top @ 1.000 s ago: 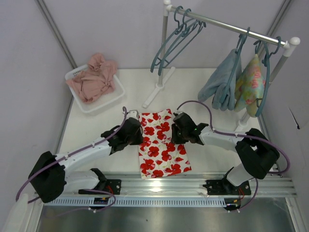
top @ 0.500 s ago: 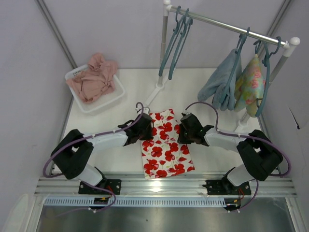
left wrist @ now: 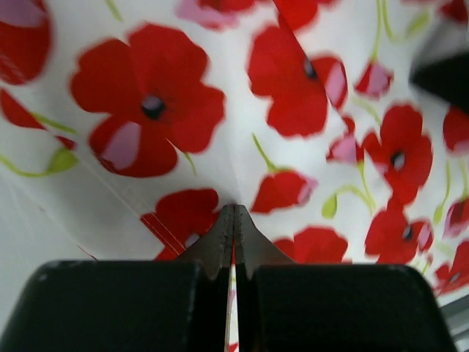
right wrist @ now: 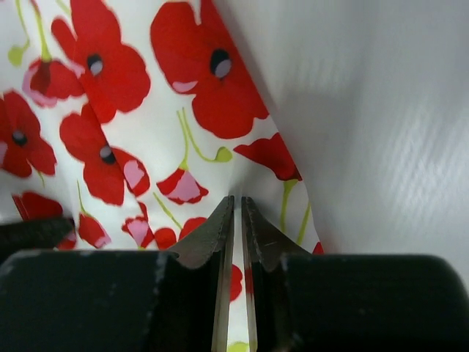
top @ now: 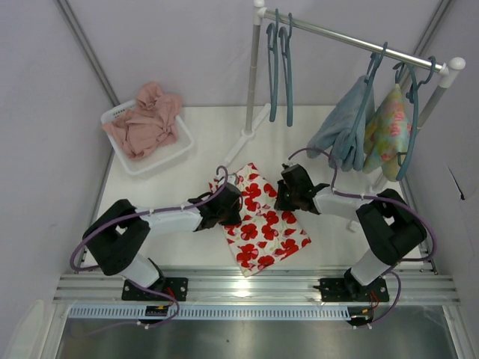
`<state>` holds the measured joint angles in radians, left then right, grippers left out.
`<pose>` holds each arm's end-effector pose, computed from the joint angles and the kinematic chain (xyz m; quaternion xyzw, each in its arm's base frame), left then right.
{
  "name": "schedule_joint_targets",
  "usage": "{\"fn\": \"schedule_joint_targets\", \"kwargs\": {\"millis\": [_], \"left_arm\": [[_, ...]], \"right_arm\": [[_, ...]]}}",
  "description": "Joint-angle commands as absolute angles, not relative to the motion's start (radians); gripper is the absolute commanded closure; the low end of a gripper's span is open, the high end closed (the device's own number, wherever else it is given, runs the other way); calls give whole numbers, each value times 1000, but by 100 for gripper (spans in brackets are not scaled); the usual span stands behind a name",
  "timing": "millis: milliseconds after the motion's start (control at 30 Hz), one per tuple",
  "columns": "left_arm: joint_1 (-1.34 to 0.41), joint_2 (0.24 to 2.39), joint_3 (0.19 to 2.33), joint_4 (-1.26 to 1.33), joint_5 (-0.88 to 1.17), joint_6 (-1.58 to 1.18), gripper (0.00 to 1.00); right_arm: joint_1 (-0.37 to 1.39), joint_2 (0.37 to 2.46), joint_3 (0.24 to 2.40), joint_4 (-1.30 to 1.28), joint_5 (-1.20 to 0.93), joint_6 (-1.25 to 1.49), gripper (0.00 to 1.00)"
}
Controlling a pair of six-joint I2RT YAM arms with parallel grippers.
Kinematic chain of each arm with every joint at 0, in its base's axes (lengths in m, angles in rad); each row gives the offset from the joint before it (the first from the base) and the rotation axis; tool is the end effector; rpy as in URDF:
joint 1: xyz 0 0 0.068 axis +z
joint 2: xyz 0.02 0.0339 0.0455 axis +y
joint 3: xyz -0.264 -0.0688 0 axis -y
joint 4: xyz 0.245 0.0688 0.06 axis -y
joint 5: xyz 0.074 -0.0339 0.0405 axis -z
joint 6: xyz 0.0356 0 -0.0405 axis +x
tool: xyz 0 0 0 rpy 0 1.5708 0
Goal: Place the skirt on the hanger
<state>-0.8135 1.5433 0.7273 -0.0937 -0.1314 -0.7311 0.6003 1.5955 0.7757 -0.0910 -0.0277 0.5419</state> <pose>0.2036 -0.2086 0.1538 0.0176 0.9439 -0.1815 0.2753 0.2509 0.1730 0.1527 -0.0321 0.9454 0.1862 0.2655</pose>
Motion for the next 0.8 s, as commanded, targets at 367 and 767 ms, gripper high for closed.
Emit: {"fn": "schedule_joint_targets", "kwargs": {"millis": [367,767], "left_arm": [[-919,1309,650,-208,-296,-815,100],[-620,1304,827,-183,-262,-558,100]], "right_arm": [[627,1731,1127,-222,-103,423,87],[781,1323,823,-307,90,697,96]]}}
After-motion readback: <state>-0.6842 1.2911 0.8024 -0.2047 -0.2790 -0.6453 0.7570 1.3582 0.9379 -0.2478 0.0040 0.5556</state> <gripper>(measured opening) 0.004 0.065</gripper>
